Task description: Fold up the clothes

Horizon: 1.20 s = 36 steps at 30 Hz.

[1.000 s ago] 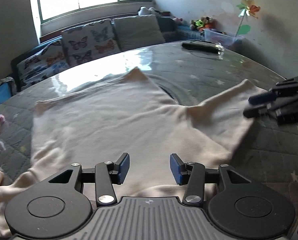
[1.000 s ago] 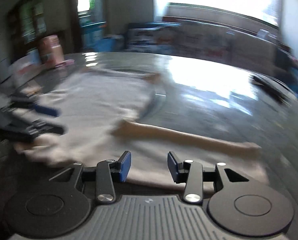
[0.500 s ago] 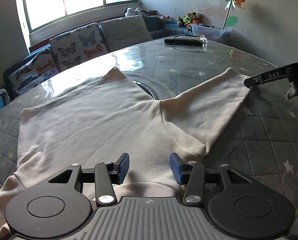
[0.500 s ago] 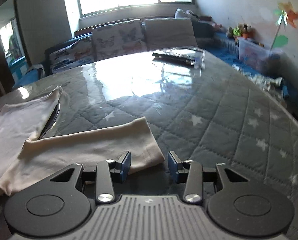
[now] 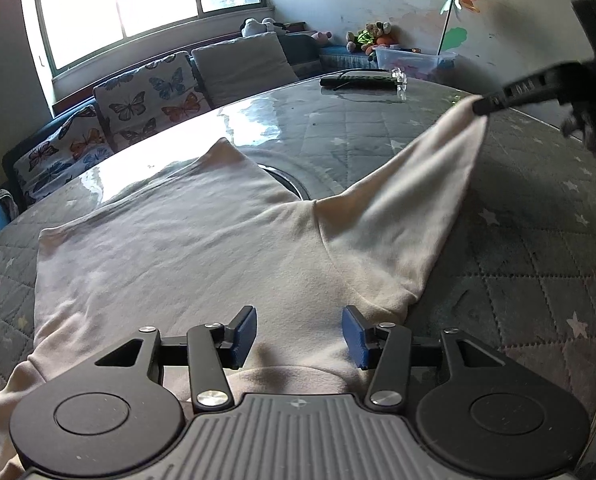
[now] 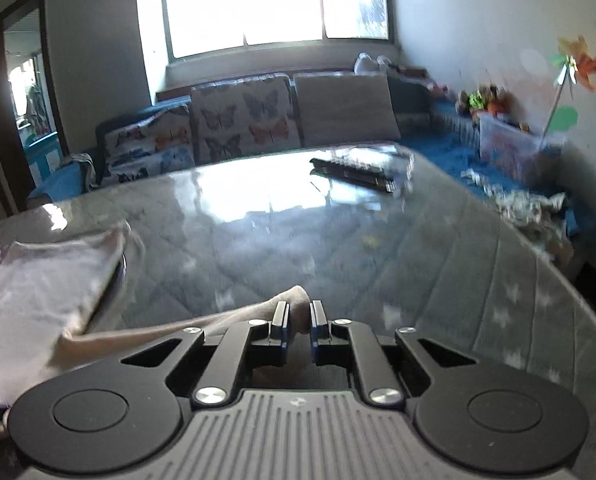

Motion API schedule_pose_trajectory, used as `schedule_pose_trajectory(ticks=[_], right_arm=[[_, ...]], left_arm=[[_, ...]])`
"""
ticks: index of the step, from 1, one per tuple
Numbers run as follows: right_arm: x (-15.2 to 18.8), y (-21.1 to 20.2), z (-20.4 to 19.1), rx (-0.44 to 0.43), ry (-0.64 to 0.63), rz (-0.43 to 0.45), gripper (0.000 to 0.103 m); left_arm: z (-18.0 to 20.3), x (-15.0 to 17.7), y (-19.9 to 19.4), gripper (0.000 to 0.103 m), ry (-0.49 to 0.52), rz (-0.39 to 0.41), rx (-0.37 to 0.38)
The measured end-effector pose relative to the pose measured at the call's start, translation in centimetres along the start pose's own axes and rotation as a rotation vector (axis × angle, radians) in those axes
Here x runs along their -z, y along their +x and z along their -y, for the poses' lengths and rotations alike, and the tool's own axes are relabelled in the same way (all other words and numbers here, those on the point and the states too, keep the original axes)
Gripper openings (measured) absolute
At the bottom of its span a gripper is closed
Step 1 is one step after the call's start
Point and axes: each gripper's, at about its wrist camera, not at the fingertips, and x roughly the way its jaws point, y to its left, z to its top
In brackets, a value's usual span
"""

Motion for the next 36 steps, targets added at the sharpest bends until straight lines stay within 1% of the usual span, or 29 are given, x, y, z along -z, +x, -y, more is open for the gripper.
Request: schedule_pose_trajectory(ticks=[2,5,7,11,16,21,25,27,30,34,36], right_arm=[[-0.1,0.6,-0.3,0.004,-0.012,-0.007,0.009],[0.8,1.8,-0.1,0.014,-0.004,-0.054,0.009],[1.2,2.2,0.1,0.019,0.006,-0.077,0.009],[0.6,0.9,0.0,0.003,0.01,-0.054,0.009],[-2.5,-1.9,-2.4,-0.058,-0.038,0.024,0.009],[-5.5,-4.1,-7.1,-0.149,-0.124,0.092,0.009],[-7.6,-5.5,-12.5,-0.242,-0.225,0.13,0.009],[-8.0,-5.8,-15.0,-0.277,-0.274,0.138,0.009],[-8.1,-5.7,-19.8,-0.341,-0.354,0.133,0.009],[-7.1,-4.9,-25.2,-0.412,-0.442,0.106,0.009],[-6.2,-4.4,-27.4,-0.445,-0.473,0.079,0.009]], left_arm=[[0.0,0.0,0.0,0.051,-0.001,0.002,0.0],[-0.3,-0.2,-0.4,0.052,-0.015,0.014,0.004],[-0.2,-0.4,-0.5,0.052,-0.007,0.021,0.009],[0.0,-0.4,0.0,0.052,0.01,0.02,0.024],[0.2,-0.1,0.3,0.052,0.018,0.025,0.036],[-0.5,0.4,-0.3,0.053,-0.007,0.039,0.045],[-1.3,1.1,-1.2,0.054,-0.034,0.057,0.049],[-2.2,1.5,-1.9,0.054,-0.06,0.072,0.045],[-3.5,2.3,-3.0,0.055,-0.098,0.086,0.034],[-5.4,3.6,-4.3,0.055,-0.141,0.095,-0.001],[-6.3,4.2,-4.9,0.056,-0.168,0.097,-0.02]])
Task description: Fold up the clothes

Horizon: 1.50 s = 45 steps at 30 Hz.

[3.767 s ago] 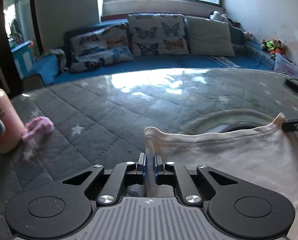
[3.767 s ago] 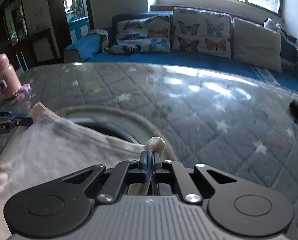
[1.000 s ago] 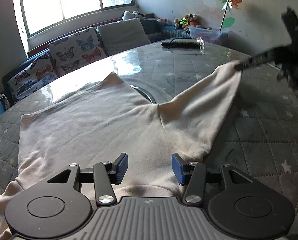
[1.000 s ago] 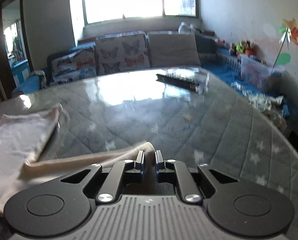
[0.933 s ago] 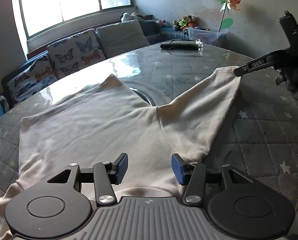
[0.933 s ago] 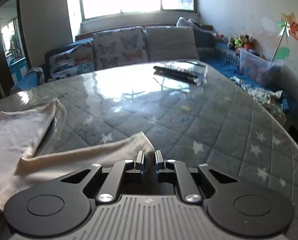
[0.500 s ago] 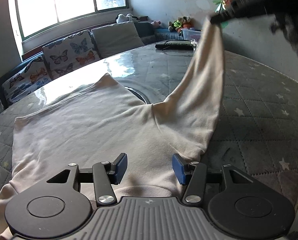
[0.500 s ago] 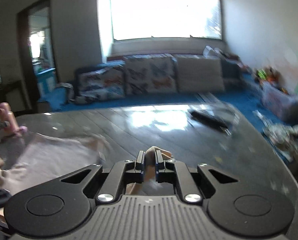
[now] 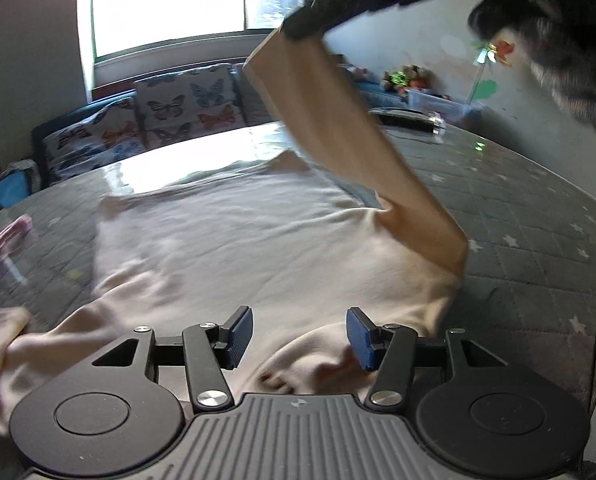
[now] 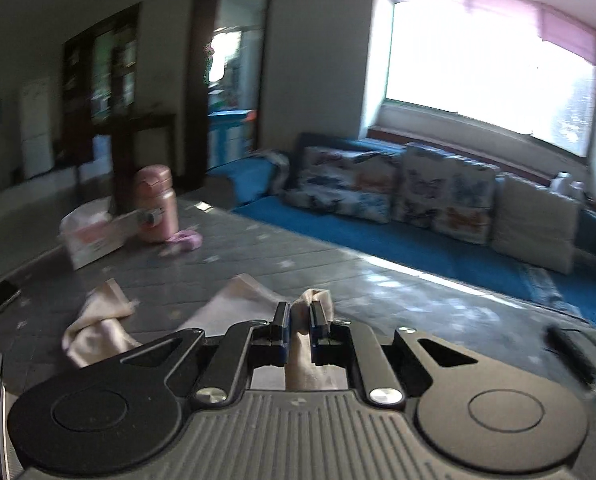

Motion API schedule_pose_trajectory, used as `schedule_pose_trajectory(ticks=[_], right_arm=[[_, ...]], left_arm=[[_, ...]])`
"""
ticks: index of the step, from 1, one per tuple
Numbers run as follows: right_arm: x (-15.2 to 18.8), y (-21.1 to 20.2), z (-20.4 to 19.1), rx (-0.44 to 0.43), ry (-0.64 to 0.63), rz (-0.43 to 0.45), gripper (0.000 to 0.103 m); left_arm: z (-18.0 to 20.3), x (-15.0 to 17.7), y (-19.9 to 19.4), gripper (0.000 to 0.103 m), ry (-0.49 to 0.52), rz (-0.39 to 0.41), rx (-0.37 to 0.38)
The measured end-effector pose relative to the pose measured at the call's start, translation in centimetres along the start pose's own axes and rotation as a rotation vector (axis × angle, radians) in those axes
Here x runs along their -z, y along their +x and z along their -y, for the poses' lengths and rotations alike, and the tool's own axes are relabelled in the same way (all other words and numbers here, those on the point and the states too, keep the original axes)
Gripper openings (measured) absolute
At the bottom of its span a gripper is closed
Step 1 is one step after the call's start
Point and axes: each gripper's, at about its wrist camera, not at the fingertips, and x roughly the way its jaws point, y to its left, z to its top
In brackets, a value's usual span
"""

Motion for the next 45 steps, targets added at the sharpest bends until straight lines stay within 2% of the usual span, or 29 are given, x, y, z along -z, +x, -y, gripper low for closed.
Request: schedule_pose_trajectory(ticks=[4,6,8,12,16,19,24,31,35,39,45], right_arm=[[0.6,2.6,-2.8,-0.083,-0.019,-0.056,0.012],[0.9,2.6,-3.2,-0.106,-0.026,-0.064,0.012],[1.1,2.4,-3.5,-0.127,-0.033,-0.071,0.017],[2.4,1.3,-1.7,-0.097,-0.038,-0.102,0.03],[5.4,0.3,1.5,-0.047,-0.004,-0.184,0.031],[7.8,-0.3,3.4,-0.041,0.028,-0.24,0.031],[11.5,-0.9,4.7,-0.097,0.098,-0.297,0.031],[13.7,0.7,3.6,-0.161,0.105,-0.318,0.031],[14.0,0.8,3.5,-0.177,0.096,-0.319,0.033],[13.5,0.7,3.5,-0.181,0.078,-0.321,0.035],[12.2,1.4,3.7,-0.163,0.06,-0.288,0.041]], left_arm=[[-1.8,0.8,-0.9,0.057,-0.054,0.0,-0.042],[-2.4,1.2,-1.2,0.057,-0.073,-0.004,-0.062],[-2.9,1.4,-1.6,0.057,-0.084,-0.007,-0.078],[-3.4,1.1,-2.0,0.057,-0.093,0.004,-0.1],[-3.7,0.3,-2.0,0.057,-0.106,0.028,-0.115],[-3.8,-0.4,-1.4,0.057,-0.115,0.034,-0.131],[-4.3,-0.9,0.1,0.056,-0.138,0.012,-0.159],[-5.1,-0.8,0.8,0.055,-0.154,-0.016,-0.171],[-5.6,-0.5,1.4,0.04,-0.183,-0.041,-0.164],[-6.0,-0.4,1.2,0.006,-0.214,-0.048,-0.17],[-6.9,-1.2,-1.0,0.006,-0.273,-0.046,-0.183]])
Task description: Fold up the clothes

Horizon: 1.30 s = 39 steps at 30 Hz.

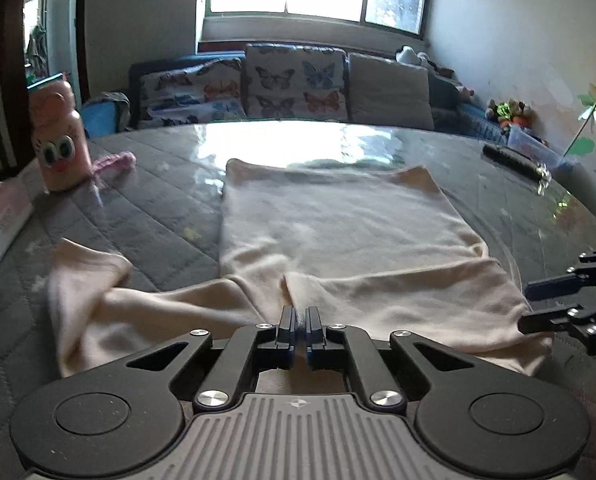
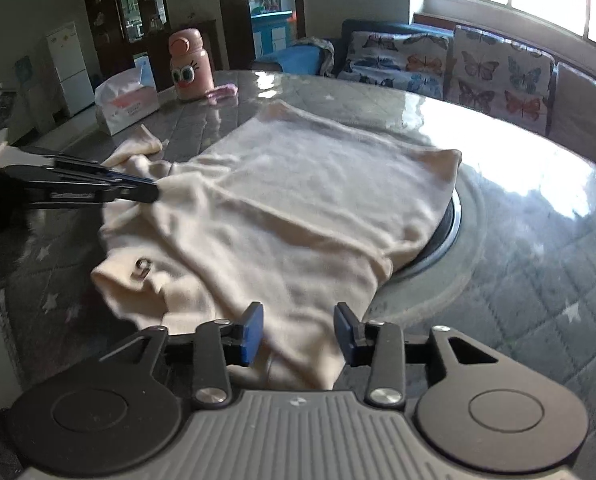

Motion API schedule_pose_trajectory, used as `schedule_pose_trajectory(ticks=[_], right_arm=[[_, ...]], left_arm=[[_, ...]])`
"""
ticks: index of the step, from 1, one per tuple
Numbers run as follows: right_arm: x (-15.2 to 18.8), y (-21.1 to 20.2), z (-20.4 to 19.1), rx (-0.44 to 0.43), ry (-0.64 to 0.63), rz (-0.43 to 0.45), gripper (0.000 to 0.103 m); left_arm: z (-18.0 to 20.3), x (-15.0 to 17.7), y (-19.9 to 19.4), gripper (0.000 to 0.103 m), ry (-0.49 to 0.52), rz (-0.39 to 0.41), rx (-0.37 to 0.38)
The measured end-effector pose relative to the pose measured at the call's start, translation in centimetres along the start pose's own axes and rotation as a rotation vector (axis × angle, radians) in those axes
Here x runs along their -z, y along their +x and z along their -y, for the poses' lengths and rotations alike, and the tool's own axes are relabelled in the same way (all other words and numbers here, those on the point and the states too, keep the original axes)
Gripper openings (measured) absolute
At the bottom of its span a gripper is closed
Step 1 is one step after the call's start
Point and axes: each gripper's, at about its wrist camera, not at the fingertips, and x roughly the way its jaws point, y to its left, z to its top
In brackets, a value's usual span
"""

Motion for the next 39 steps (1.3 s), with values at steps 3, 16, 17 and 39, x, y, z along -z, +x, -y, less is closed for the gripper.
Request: schedule_pose_trajectory(ticks=[3,16,17,39], right_arm=[[-0.9,0.7,0.4,0.018,0.008,0.013,0.041],[-1.8,4.3,1.6,0.044,0.073,0.021,0.039],[-1.8,4.3,1.6,0.046,0.071,0.02,0.039],[-5.1,7.6,-5.9,-0.032,-0.094,0.006,0.04]], left_arm=[[-0.6,-0.1,0.0,0.006,-0.015,-0.013,-0.002],[1.3,-0.1,2.6,0.008,0.068,-0.033,0.07],[1.1,0.2,2.9,0.008,0.065,-0.041,0.064],[-6.2,0.1,-0.7,0.033,-0.012,0.046,-0.105]])
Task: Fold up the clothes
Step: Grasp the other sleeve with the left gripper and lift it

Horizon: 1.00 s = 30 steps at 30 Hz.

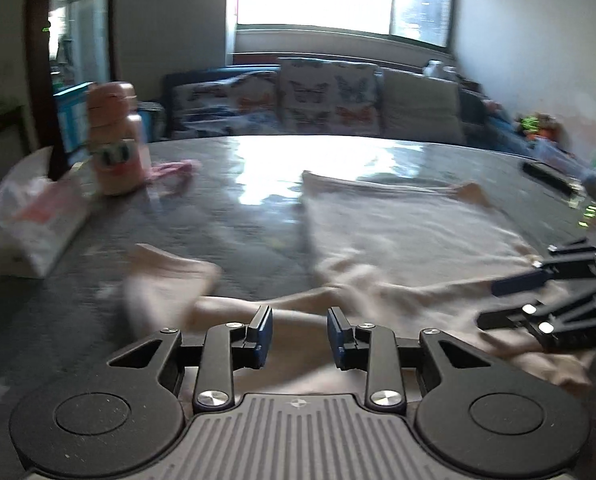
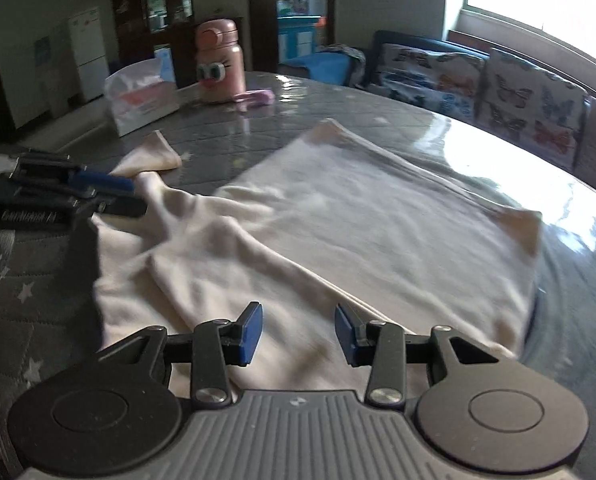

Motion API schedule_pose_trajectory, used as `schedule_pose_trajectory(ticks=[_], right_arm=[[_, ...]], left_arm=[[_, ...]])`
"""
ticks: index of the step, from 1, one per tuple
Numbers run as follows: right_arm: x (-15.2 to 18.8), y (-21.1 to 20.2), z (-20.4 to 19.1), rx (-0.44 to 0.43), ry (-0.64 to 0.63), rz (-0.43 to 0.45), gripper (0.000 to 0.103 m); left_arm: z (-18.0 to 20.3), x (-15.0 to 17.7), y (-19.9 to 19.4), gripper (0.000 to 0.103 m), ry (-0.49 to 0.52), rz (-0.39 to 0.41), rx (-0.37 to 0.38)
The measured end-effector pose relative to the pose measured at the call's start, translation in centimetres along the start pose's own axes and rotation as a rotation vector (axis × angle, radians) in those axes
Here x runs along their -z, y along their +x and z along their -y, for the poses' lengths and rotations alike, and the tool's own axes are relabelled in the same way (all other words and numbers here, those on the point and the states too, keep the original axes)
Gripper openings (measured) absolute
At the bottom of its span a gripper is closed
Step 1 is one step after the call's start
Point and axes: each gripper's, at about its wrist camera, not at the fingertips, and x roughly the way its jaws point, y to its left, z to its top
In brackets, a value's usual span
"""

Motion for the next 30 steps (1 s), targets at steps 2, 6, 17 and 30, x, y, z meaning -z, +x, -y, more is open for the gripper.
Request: schedule_pose_trajectory(ticks=[2,6,17,30], right_arm=[[-0.4,1.0,-0.9,-0.018,-0.006,-0.005,0.04],[-1.1,1.7,-2.7,-0.024,-0.056,0.01,0.04],[-1.7,2.0,-3.3,-0.054,-0.055,0.005,0.043],[-1.1,-0.3,-2.2,-0.043,-0.017,0.045,0.055]], left_arm=[[-1.2,-0.2,0.3,0.036,0.0,0.002,-0.043],[-2.7,-0.5,1.2,0.042,0.017,0.01,-0.112],[-3.4,-1.6,5.8,0.043,0.069,-0.051,-0.191],[-8.7,-4.4,0.4,0.005,-0.163,0.097,-0.154]])
